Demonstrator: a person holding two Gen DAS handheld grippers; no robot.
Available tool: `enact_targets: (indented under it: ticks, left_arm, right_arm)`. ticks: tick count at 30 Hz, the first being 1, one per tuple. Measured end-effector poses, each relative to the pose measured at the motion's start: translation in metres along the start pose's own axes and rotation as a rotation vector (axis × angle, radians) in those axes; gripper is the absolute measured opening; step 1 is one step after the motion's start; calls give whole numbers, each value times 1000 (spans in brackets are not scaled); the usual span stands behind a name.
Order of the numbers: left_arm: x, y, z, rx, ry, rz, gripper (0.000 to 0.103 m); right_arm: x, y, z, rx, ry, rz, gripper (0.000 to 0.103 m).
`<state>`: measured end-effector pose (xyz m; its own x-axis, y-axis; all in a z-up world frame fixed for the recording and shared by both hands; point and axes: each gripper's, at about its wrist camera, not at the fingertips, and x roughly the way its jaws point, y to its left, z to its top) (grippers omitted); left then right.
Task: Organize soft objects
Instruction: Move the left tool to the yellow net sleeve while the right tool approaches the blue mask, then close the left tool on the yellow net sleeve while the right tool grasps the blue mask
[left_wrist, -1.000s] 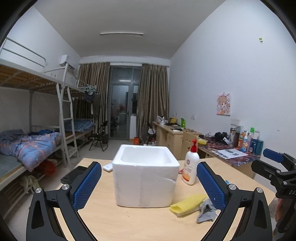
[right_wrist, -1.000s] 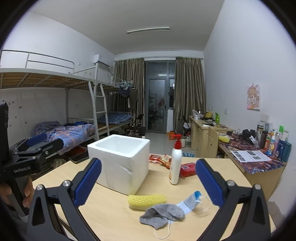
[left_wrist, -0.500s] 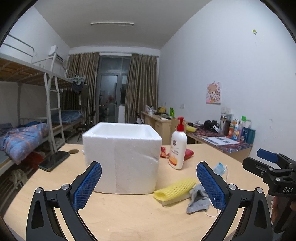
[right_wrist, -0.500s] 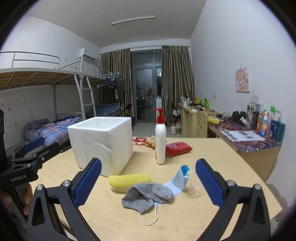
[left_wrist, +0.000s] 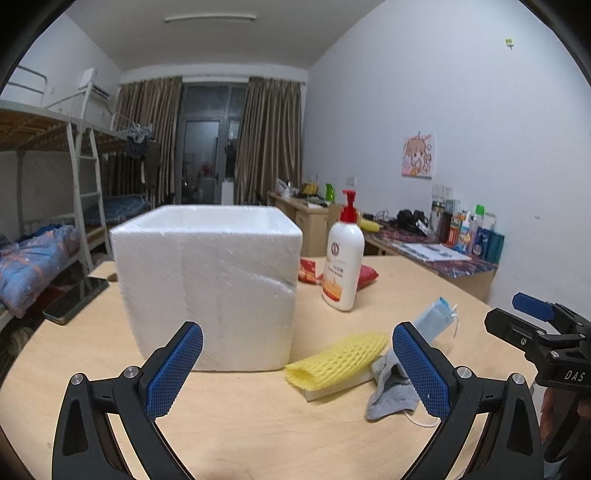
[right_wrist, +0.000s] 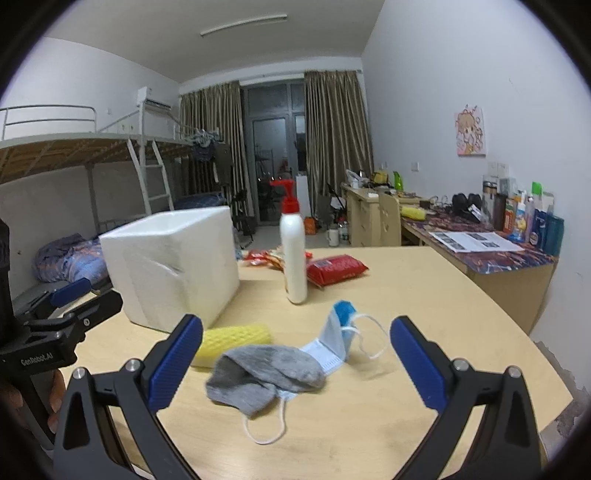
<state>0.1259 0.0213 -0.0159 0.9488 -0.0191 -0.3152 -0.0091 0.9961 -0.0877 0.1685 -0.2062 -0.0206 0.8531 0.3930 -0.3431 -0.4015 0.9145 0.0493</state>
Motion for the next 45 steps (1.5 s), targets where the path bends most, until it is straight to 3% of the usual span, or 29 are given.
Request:
enact_targets:
  ticks: [4, 19, 22, 24, 26, 34, 39, 45]
  left_arm:
    - [20, -5, -2, 1, 56, -38, 103]
    - [88, -13, -13, -20, 226, -72, 102]
    - [98, -13, -14, -31, 246, -65, 96]
    - [104, -12, -15, -38, 260, -59, 85]
    - [109, -11, -17, -43, 294, -71, 80]
    - [126, -10, -26, -71, 392, -58, 79]
    - [134, -12, -33, -74, 446, -69, 65]
    - [137, -4, -37, -122, 480, -86, 56]
  right_arm:
    - [9, -6, -2, 3, 20, -1, 103]
    - [49, -30, -8, 31, 138, 20, 103]
    - [58, -33, -9, 28, 164, 16, 103]
    - [62, -35, -10, 31, 180, 16, 103]
    - [66, -38, -10, 35, 188, 21, 103]
    - [76, -44, -12, 32, 218, 50, 103]
    - [90, -47, -13, 25, 252, 53, 103]
    - [104, -49, -13, 26, 288, 72, 103]
